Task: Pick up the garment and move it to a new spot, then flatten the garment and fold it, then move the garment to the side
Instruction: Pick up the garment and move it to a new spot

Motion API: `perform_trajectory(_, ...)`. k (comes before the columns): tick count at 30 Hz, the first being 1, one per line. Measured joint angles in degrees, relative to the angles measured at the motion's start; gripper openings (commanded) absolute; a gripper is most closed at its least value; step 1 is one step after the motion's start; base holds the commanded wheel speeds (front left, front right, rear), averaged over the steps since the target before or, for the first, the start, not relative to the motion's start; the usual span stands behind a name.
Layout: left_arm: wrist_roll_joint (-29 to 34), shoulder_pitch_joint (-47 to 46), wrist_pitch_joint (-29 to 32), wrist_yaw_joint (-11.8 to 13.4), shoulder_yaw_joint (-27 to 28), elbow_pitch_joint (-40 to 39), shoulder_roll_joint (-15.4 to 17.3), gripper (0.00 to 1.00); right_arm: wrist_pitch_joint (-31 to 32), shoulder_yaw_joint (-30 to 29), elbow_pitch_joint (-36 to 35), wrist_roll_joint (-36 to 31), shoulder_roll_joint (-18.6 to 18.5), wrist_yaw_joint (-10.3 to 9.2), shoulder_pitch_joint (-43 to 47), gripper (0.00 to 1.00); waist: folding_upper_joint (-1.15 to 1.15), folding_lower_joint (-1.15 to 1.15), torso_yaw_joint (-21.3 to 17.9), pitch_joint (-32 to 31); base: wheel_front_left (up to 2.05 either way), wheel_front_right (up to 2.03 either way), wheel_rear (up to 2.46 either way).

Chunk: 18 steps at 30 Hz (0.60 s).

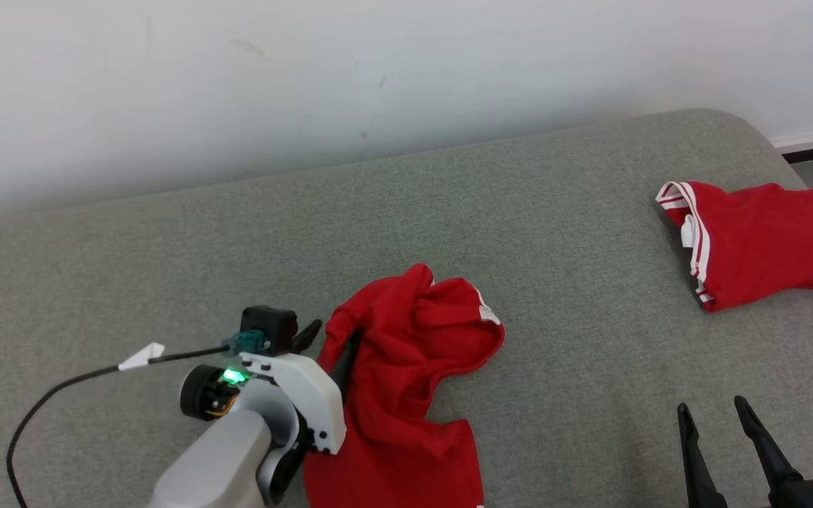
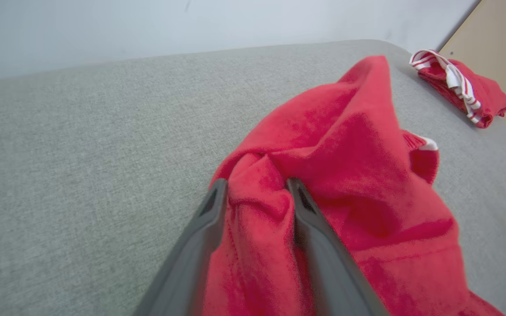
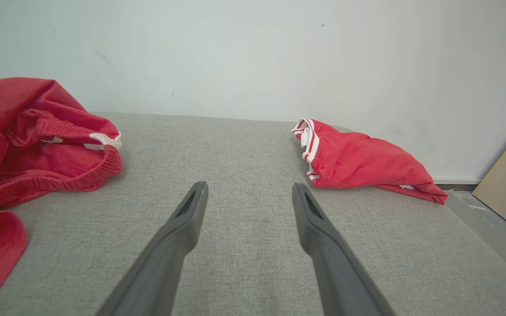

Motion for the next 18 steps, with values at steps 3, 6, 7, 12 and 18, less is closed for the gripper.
perform_trajectory(3, 1.8, -0.3, -4.2, 1.0, -0.5, 2.9, -0.6, 1.00, 0.0, -0.4, 0.2, 0.0, 0.0, 0.00, 0.0, 1.00, 0.00, 0.00, 0.4, -0.5, 0.00, 0.00, 0.00)
perform_trajectory(6, 2.7, -0.5, -8.3, 2.6, -0.2, 4.1, -1.2, 1.00, 0.0, -1.2, 0.1, 0.4, 0.0, 0.00, 0.1, 1.00, 0.00, 0.00, 1.0, -1.0, 0.00, 0.00, 0.00)
perform_trajectory(7, 3.0, -0.5, -9.2, 3.4, 0.2, 4.1, -1.3, 1.00, 0.0, -1.6, 0.0, 0.4, 0.0, 0.00, 0.2, 1.00, 0.00, 0.00, 1.3, -1.2, 0.00, 0.00, 0.00)
perform_trajectory(12, 4.7, 2.2, -11.1, 6.7, 3.4, -0.7, -1.1, 1.00, 0.0, -3.3, -1.0, -0.7, 0.0, 0.00, 0.8, 1.00, 0.00, 0.00, 3.3, -2.3, 0.00, 0.00, 0.00)
perform_trajectory(18, 10.1, 11.4, -11.2, 10.9, 10.3, -14.6, 1.7, 1.00, 0.0, -5.2, -2.0, -1.6, 0.0, 0.00, 1.0, 1.00, 0.00, 0.00, 6.0, -3.6, 0.00, 0.00, 0.00)
